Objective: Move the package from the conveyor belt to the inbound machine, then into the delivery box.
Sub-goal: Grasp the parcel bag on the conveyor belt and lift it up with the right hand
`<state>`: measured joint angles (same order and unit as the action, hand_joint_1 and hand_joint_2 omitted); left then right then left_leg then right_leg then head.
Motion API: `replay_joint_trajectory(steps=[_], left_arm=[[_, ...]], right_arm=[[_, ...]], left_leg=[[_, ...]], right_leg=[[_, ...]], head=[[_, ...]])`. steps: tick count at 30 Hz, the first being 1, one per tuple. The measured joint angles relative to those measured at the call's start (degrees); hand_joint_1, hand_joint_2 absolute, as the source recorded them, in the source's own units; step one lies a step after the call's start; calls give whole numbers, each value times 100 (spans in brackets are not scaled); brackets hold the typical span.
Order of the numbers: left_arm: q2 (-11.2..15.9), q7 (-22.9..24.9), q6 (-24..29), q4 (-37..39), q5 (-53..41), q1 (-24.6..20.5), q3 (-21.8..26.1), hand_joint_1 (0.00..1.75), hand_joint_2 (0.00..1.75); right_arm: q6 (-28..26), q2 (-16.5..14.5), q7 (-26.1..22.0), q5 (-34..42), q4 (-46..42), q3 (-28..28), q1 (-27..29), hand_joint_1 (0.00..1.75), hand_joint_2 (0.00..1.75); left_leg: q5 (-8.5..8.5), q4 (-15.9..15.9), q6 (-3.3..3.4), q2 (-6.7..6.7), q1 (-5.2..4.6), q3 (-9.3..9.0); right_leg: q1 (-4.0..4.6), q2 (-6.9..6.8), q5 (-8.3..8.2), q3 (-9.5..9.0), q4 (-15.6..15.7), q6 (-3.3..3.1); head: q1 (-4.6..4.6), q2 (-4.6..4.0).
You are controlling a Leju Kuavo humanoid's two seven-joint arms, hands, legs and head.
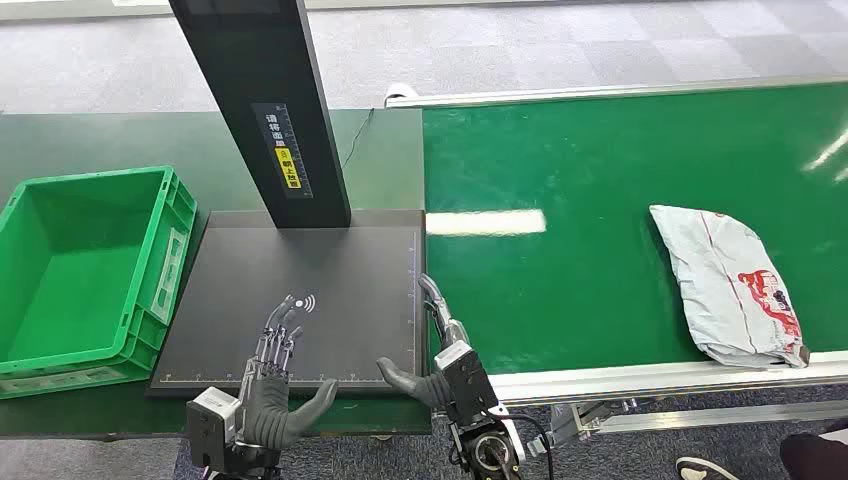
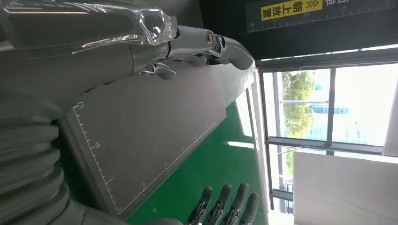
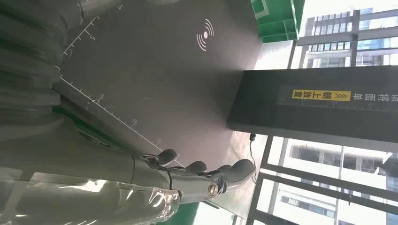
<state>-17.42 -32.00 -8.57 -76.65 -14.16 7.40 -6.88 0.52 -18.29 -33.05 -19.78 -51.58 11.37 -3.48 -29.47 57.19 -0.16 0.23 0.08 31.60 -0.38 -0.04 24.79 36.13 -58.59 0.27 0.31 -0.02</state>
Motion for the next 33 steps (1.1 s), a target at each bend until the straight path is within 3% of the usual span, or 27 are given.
replay_joint_trajectory(steps=[23, 27, 33], left_arm=[[-33, -4, -58, -58, 35, 41, 50, 0, 175], [-33, -5, -69, -59, 38, 41, 64, 0, 175], [-33, -35, -116, -54, 55, 33, 85, 0, 175]], right_arm=[[-52, 1, 4, -113, 90, 72, -85, 0, 175], [-317, 15, 35, -316, 82, 77, -101, 0, 175], [-1078, 309, 878, -1483, -199, -99, -408, 0, 175]], left_leg=[[0, 0, 0, 0, 0, -1], [0, 0, 0, 0, 0, -3], [2, 2, 3, 1, -2, -7]], right_leg=[[0, 0, 0, 0, 0, 0], [0, 0, 0, 0, 0, 0], [-4, 0, -3, -2, 1, 4]], head=[[0, 0], [0, 1], [-1, 0]])
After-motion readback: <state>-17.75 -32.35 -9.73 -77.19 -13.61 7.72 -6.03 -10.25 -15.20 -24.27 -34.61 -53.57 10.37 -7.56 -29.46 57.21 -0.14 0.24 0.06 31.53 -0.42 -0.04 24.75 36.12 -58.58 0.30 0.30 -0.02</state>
